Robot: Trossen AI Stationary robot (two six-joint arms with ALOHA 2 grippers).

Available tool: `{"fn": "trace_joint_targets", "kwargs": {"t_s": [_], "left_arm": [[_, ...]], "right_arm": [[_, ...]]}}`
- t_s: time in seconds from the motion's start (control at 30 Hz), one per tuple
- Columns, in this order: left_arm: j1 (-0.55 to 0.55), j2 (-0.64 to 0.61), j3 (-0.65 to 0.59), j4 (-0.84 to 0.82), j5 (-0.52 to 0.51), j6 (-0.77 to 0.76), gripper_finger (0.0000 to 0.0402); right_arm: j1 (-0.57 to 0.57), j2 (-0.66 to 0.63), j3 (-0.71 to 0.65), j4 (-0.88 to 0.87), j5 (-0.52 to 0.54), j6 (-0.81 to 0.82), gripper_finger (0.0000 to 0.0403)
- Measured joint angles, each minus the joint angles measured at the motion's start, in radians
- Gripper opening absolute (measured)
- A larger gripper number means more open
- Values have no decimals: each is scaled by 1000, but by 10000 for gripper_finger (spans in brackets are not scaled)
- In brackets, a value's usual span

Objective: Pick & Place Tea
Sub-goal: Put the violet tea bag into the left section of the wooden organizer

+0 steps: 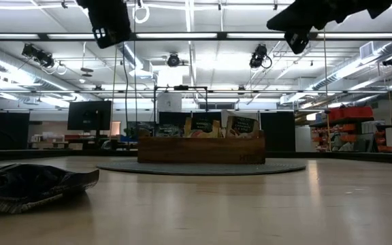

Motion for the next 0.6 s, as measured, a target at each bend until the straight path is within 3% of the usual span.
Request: {"fn": "trace_joint_targets", "kwargs": {"t_s": [0.33, 0.6], "left_arm": [[-114, 203, 0, 40, 106, 1, 68], [-170, 348, 0, 126, 152, 21, 164]], "right_arm": [[34, -8, 0, -70, 9, -2, 0], [40, -8, 0, -99, 9, -1, 0]]}}
